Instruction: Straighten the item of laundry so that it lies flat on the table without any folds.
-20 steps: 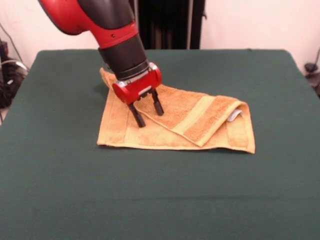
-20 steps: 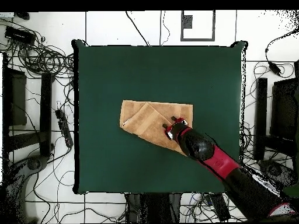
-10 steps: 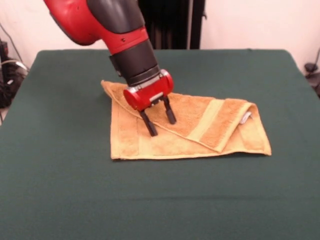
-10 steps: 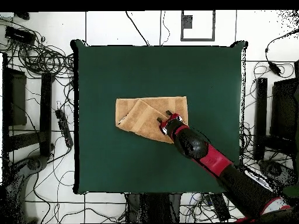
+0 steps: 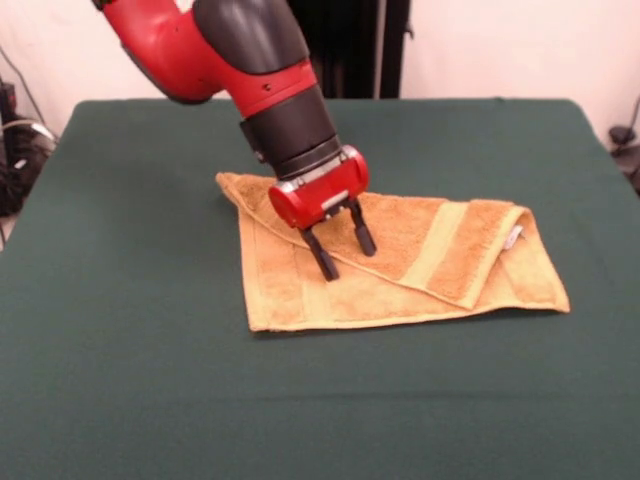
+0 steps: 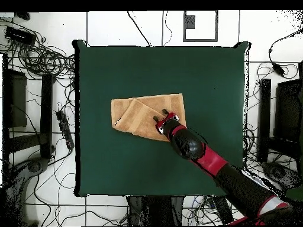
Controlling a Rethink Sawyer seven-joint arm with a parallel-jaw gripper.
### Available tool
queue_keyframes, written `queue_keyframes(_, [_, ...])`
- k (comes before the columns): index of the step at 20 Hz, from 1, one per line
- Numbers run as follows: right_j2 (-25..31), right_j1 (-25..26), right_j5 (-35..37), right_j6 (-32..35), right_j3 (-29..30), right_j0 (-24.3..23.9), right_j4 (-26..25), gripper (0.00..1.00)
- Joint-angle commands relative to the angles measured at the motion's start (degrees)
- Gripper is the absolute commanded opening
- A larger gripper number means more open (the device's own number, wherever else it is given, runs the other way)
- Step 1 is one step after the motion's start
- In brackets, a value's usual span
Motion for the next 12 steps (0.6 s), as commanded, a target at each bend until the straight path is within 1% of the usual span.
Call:
queue_keyframes(1, [5.0,5.2,0.4,14.7,-3.4,4.1,-0.9,1.0])
queue_keyframes(2, [3.7,4.8,1.3,14.4,-3.9,5.1,-0.4,1.0])
queue_keyframes(3, [-0.7,2.8,5.0,13.8,-5.3,8.8,1.8,1.0])
queue_keyframes(5, [-4.3,1.9,8.1,13.4,-6.8,11.8,3.4,1.0])
queue_keyframes(8, [-6.4,1.2,9.0,13.5,-7.2,13.5,3.9,1.0])
queue_keyframes(12, [-8.7,-1.4,10.0,14.2,-6.8,15.5,4.9,1.0])
